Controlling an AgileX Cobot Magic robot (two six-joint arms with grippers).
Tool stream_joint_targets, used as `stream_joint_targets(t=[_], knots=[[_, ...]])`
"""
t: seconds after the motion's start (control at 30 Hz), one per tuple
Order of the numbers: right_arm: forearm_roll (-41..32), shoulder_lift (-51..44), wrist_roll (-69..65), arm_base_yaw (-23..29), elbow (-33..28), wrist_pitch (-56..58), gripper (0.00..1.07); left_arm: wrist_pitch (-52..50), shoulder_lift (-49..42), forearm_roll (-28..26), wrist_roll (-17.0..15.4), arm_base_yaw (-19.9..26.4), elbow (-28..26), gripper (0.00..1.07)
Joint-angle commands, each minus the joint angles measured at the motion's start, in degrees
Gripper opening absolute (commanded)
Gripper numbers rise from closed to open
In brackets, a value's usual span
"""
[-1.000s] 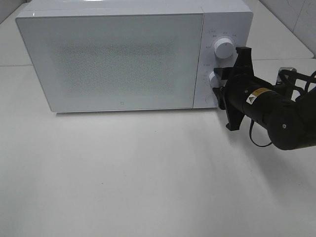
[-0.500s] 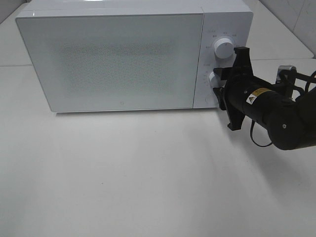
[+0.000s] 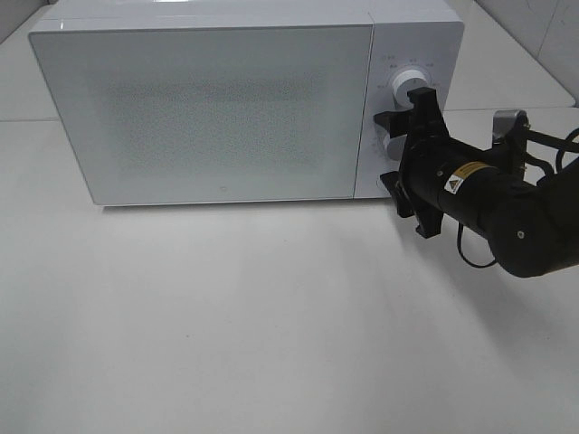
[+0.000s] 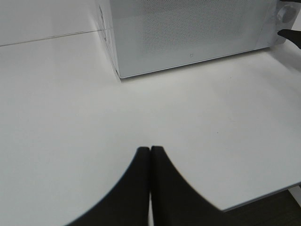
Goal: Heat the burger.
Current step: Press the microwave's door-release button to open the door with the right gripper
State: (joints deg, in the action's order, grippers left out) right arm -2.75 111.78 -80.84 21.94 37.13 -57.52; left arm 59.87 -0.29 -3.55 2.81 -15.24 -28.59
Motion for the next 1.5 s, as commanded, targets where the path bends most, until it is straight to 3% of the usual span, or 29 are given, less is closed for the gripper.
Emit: stream_joint_targets(t=[0.03,0.57,0.97,1.23,1.5], knots=[[5.79,-0.4,6.76,0.06,0.74,-0.11,0.74,-0.52,-1.15,-0.11,-0.11,0.17,0.17,0.0],[27.96,-0.4,30.31,0.06,0.74,15.7,0.74,-0.52,-1.15,-0.11,-0.11,0.17,0.17,0.0],[30.02,-6.47,44.18,0.06,0.8,23.95,0.74,-0.52,-1.15,-0.11,-0.11,0.17,0.17,0.0],[30.02,-13.41,56.26,0.06,0.8,40.51,0.73,-0.52,-1.15,-0.11,-0.11,0.17,0.17,0.0],[30.25,-15.36,56.44,0.11,1.6,51.28,0.69,-0.52,-1.15,-0.11,-0.11,0.17,0.17,0.0]])
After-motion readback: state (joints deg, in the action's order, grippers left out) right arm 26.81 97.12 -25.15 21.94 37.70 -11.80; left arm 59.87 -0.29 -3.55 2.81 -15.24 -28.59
